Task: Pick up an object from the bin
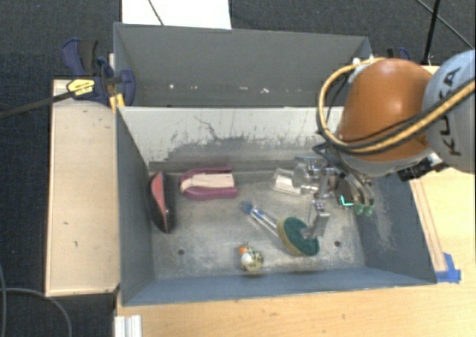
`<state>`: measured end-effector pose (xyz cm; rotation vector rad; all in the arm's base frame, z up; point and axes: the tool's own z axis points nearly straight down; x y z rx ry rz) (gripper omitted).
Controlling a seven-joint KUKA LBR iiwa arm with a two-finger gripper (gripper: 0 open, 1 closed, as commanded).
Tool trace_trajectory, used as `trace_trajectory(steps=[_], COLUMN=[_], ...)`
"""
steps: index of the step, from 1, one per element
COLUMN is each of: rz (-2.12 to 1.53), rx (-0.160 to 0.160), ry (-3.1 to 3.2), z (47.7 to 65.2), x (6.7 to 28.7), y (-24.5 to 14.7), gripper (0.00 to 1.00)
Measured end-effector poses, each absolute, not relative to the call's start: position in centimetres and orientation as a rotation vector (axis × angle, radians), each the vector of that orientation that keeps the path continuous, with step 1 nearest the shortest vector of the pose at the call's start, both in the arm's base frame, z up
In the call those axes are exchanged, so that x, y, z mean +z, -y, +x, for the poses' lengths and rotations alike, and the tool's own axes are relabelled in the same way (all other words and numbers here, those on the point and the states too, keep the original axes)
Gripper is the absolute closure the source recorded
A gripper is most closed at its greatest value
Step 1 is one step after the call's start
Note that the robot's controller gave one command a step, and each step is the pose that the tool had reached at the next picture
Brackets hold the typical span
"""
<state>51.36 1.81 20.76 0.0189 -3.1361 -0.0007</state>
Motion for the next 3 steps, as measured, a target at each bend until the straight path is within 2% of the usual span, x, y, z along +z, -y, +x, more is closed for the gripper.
trace_trajectory(steps=[1,2,3], rz=[0.616,0.612,1.747], rx=[-0.002,-0.001,0.012], ry=[3.077,3.083,2.655], z=[52.6,52.8,53.8], x=[8.1,8.5,8.2], y=[-1.0,-1.0,0.9], gripper=[0.0,1.0,1.0])
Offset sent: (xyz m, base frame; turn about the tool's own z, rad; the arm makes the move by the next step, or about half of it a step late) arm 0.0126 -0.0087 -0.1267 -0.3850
